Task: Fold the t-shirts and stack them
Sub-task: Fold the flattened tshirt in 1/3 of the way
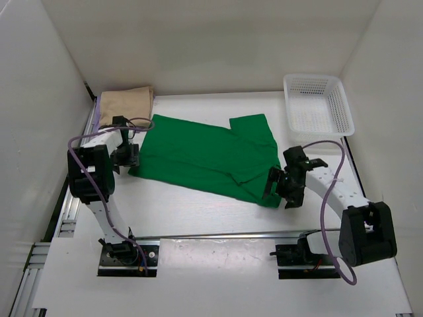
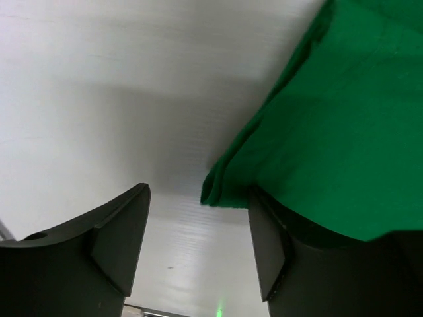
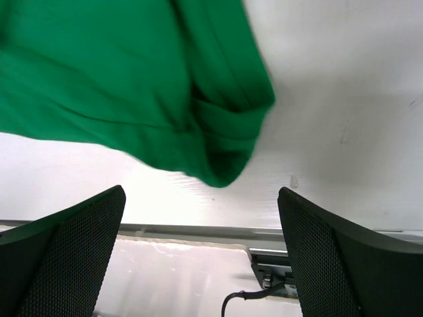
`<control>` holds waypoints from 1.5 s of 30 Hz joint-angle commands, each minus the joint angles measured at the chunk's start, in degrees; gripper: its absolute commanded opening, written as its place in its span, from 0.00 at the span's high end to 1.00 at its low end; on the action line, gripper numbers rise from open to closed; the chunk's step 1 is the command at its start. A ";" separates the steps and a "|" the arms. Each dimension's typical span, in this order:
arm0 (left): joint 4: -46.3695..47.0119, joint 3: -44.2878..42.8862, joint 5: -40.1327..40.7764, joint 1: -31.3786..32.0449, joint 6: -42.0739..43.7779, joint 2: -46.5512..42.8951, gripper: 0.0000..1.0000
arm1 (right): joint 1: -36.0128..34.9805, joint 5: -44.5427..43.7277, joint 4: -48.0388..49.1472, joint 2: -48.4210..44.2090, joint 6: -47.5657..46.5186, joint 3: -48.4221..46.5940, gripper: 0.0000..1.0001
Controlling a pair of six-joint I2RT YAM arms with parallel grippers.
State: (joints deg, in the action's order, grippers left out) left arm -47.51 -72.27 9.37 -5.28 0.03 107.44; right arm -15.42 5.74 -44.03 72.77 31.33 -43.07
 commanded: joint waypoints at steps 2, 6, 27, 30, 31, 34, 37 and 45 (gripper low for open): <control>0.40 -1.38 -5.49 0.09 -0.03 0.93 0.33 | -0.14 2.88 6.67 -1.14 3.99 4.82 0.00; 0.40 -0.77 -7.26 0.09 -0.03 1.98 0.69 | 0.39 2.88 11.77 1.66 5.22 7.29 0.06; -6.55 22.87 9.87 -2.98 -0.03 -21.91 0.62 | 4.26 3.84 0.35 -8.17 9.45 12.56 1.00; -6.55 22.45 16.61 -2.37 -0.03 -23.14 0.42 | 4.26 5.33 0.35 -8.79 9.45 13.97 1.00; -6.55 21.13 19.17 0.16 -0.03 -24.54 0.42 | 4.26 5.34 0.87 -8.79 9.45 14.59 1.00; -5.32 11.65 21.58 8.15 -0.03 -27.80 0.41 | 4.26 5.86 1.49 -8.79 8.92 15.29 1.00; -4.53 1.10 14.32 24.48 -0.03 -29.39 0.41 | 4.26 6.91 2.63 -7.65 8.23 15.30 1.00; 1.51 -8.41 -2.05 64.06 -0.03 -11.13 0.40 | 4.26 6.92 5.53 -5.98 8.74 17.14 1.00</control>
State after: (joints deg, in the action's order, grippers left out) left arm -45.50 -81.78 15.57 52.12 0.01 89.56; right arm -11.53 12.14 -39.79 66.32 40.12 -27.70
